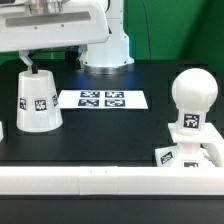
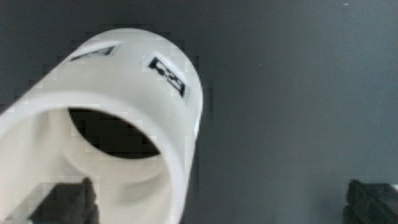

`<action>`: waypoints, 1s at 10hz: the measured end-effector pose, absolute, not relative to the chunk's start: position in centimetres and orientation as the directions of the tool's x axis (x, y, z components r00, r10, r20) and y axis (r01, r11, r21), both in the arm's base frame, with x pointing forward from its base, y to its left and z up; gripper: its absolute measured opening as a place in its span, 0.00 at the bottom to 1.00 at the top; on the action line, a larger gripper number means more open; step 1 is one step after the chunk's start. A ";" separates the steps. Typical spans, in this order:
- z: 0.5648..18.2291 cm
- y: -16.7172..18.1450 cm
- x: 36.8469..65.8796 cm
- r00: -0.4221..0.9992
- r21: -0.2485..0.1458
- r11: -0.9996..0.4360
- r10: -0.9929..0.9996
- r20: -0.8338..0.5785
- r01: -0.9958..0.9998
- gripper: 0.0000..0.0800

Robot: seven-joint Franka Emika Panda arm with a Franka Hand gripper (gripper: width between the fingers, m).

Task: Assemble lamp

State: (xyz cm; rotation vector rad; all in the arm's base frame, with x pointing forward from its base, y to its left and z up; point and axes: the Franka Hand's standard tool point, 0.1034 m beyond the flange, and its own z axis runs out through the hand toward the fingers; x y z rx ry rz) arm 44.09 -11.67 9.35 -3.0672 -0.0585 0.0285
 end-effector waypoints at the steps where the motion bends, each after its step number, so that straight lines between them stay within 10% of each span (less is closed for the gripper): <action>1: 8.5 -11.7 43.9 0.999 -0.066 -0.997 0.041 -0.023 0.039 0.87; 4: 7.7 -11.5 43.6 0.998 -0.064 -0.997 0.044 -0.037 0.041 0.82; 7: 7.7 -11.5 43.6 0.998 -0.064 -0.997 0.043 -0.037 0.041 0.25; 10: 8.0 -11.3 43.7 0.998 -0.067 -0.997 0.046 -0.035 0.044 0.05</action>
Offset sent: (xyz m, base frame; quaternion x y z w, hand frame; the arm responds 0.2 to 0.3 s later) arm -0.0027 -0.0008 -0.0013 -0.0024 -0.0027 0.0041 1.0000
